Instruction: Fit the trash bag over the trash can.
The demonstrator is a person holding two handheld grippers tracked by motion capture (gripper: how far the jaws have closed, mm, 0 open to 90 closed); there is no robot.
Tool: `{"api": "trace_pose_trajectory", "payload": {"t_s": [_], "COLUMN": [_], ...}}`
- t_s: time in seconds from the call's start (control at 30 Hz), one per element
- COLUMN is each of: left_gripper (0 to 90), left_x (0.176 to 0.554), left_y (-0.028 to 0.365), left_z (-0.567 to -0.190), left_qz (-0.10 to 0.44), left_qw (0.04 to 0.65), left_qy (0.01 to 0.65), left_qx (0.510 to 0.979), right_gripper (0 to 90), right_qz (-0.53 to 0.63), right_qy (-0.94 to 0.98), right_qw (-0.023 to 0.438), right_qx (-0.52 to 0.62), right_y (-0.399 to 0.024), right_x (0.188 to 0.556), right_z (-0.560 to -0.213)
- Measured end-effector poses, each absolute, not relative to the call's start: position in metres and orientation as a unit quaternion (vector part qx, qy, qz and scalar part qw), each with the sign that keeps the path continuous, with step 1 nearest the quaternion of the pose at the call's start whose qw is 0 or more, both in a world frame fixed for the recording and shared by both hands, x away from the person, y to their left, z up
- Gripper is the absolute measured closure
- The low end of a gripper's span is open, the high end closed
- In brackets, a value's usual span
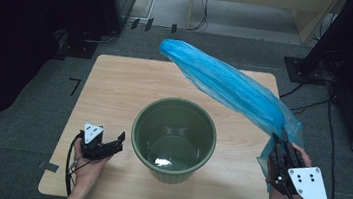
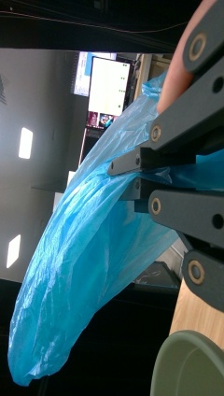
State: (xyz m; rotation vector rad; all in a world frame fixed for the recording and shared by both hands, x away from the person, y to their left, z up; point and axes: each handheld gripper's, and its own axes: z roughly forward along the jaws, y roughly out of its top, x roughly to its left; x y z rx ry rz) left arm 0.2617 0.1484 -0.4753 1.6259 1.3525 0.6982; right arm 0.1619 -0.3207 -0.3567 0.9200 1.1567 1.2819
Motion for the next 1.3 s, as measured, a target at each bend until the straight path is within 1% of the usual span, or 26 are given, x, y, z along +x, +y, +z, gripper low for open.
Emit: {"api": "trace_pose_trajectory", "payload": {"t_s": [0.07, 0.27, 0.53, 0.7, 0.9, 0.93, 0.97, 1.0, 1.3], "left_gripper": [15.7, 15.8, 15.8, 16.3, 16.4, 16.8, 22.0, 24.5, 26.2], "left_x": [0.26, 0.259, 0.261, 0.264, 0.267, 0.267, 0.268, 0.268, 0.278], "left_y": [0.15, 0.155, 0.145, 0.135, 0.125, 0.123, 0.121, 0.119, 0.102], "left_z": [-0.465, -0.434, -0.396, -0.378, -0.365, -0.363, -0.361, -0.359, -0.342], "left_qz": [0.289, 0.293, 0.306, 0.317, 0.319, 0.32, 0.324, 0.325, 0.332], "left_qw": [0.465, 0.516, 0.565, 0.579, 0.596, 0.598, 0.599, 0.601, 0.611], "left_qy": [0.543, 0.529, 0.49, 0.47, 0.452, 0.45, 0.448, 0.444, 0.414], "left_qx": [0.637, 0.606, 0.589, 0.586, 0.582, 0.581, 0.58, 0.58, 0.587], "right_gripper": [90.0, 90.0, 90.0, 90.0, 90.0, 90.0, 90.0, 90.0, 90.0], "right_qz": [0.544, 0.544, 0.545, 0.544, 0.541, 0.541, 0.54, 0.54, 0.54], "right_qy": [0.491, 0.496, 0.51, 0.519, 0.528, 0.529, 0.531, 0.532, 0.547], "right_qw": [0.558, 0.556, 0.546, 0.542, 0.54, 0.54, 0.539, 0.539, 0.534], "right_qx": [0.39, 0.386, 0.38, 0.376, 0.37, 0.369, 0.368, 0.367, 0.353], "right_y": [-0.32, -0.319, -0.311, -0.307, -0.305, -0.305, -0.304, -0.304, -0.301], "right_x": [0.161, 0.162, 0.164, 0.165, 0.166, 0.167, 0.167, 0.167, 0.166], "right_z": [-0.355, -0.354, -0.356, -0.358, -0.36, -0.36, -0.361, -0.361, -0.361]}}
